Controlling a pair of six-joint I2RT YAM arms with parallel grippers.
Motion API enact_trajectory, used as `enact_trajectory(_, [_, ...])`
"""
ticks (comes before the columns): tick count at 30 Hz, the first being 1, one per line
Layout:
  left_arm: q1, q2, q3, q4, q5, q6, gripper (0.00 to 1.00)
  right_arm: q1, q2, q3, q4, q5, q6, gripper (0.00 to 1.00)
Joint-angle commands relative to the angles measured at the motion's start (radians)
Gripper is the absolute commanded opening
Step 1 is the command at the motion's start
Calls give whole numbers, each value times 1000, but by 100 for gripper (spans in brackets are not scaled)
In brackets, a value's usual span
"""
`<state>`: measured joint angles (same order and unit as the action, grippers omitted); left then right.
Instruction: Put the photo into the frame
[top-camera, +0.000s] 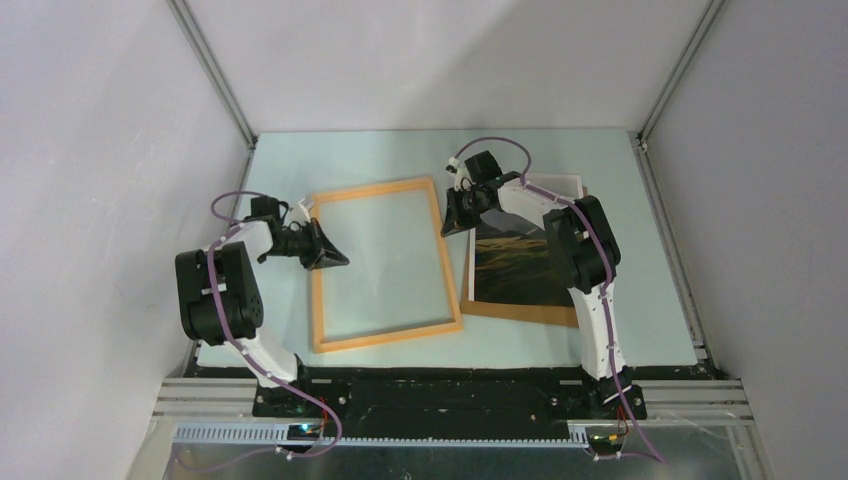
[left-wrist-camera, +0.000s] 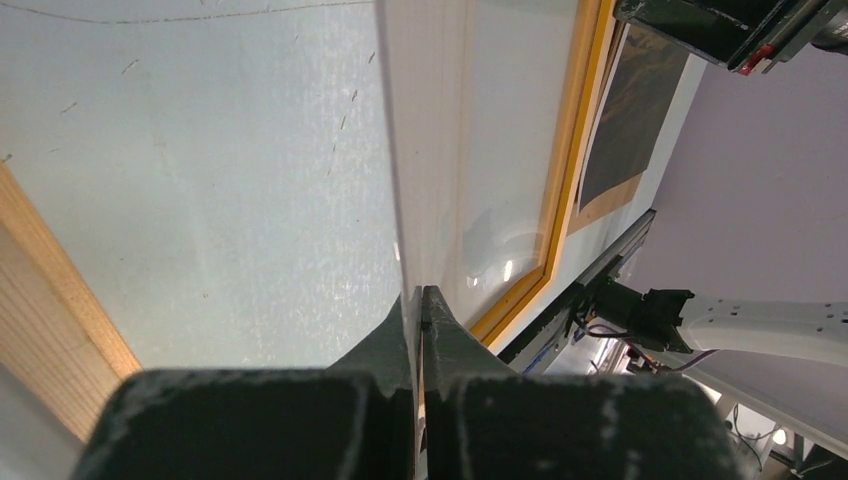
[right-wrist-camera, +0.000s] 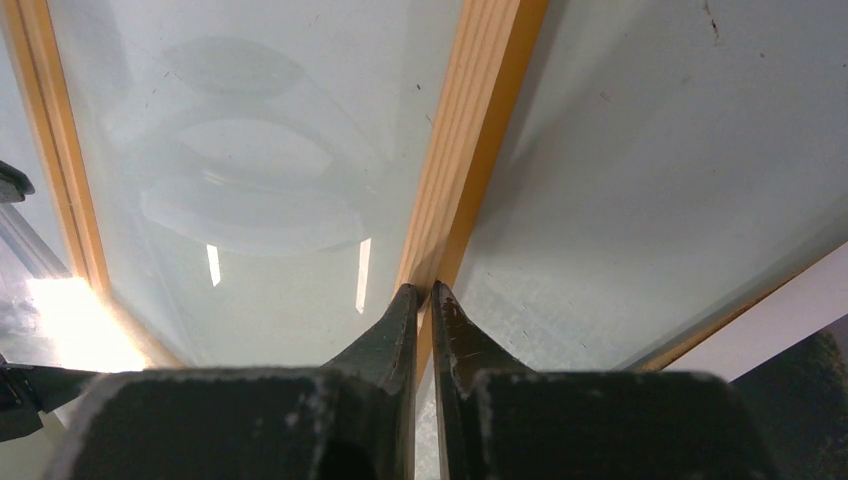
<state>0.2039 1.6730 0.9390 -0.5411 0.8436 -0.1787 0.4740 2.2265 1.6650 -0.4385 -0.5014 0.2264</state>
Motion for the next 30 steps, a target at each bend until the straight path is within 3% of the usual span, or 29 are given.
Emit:
enact_trajectory(1, [-31, 22, 23, -52, 57, 27, 0, 36, 52, -7, -35, 56, -29, 9])
enact_trajectory(30, [-32, 33, 112, -172, 154, 42, 0, 44, 48, -16, -44, 77, -48, 9])
